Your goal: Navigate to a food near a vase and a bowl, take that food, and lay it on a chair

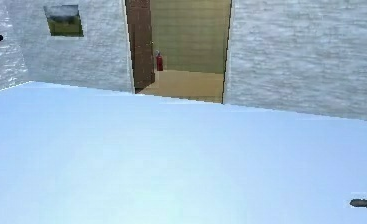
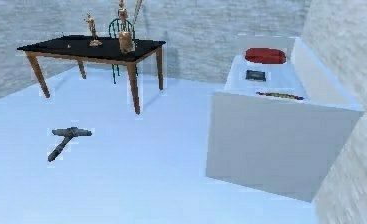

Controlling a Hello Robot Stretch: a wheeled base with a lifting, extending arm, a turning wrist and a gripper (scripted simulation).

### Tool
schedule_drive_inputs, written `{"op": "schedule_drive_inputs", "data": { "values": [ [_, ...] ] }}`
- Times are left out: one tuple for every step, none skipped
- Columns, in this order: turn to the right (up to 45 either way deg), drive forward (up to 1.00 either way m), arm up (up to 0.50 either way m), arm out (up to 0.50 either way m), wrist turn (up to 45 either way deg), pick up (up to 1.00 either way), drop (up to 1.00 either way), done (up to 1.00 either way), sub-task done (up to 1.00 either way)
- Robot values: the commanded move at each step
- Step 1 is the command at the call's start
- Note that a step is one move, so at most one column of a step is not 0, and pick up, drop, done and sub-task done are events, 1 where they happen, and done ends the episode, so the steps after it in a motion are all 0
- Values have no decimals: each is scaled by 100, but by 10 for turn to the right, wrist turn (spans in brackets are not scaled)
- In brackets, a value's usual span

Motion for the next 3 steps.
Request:
{"op": "schedule_drive_inputs", "data": {
  "values": [
    [0,100,0,0,0,0,0,0,0],
    [0,100,0,0,0,0,0,0,0],
    [0,100,0,0,0,0,0,0,0]
  ]
}}
